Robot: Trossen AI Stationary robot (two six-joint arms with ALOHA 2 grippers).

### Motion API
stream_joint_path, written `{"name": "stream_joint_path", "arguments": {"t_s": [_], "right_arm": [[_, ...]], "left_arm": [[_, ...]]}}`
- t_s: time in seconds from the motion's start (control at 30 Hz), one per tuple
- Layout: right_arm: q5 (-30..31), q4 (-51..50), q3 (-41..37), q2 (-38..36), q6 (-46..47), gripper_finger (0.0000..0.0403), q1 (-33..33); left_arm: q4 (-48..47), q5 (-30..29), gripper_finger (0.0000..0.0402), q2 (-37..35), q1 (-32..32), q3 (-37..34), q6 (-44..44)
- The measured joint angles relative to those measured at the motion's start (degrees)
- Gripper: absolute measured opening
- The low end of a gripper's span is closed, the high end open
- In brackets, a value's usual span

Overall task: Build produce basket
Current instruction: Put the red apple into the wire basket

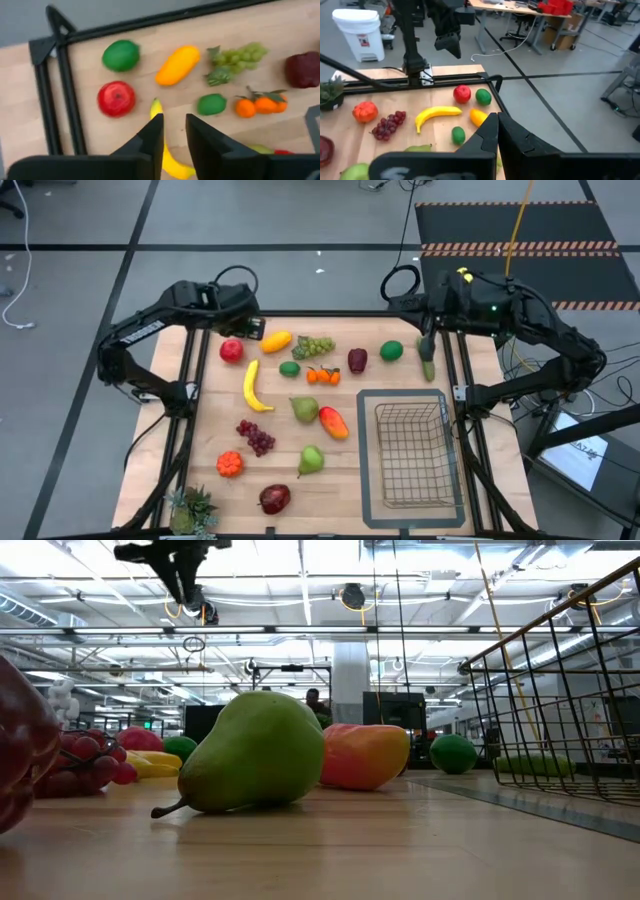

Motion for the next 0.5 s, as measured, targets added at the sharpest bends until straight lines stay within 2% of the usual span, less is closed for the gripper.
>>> {"name": "stream_joint_path", "arguments": {"t_s": [0.23, 0.5], "right_arm": [[0.00, 0.27, 0.00, 1.49, 0.52, 0.0000, -1.15], [-0.03, 0.47, 0.00, 2.81, 2.25, 0.0000, -0.23]], "left_arm": [[-0.10, 2.95, 0.0166, 0.01, 4.65, -6.37, -0.56], [0.00, 2.24, 0.0276, 0.01, 6.18, -15.50, 0.67]]}}
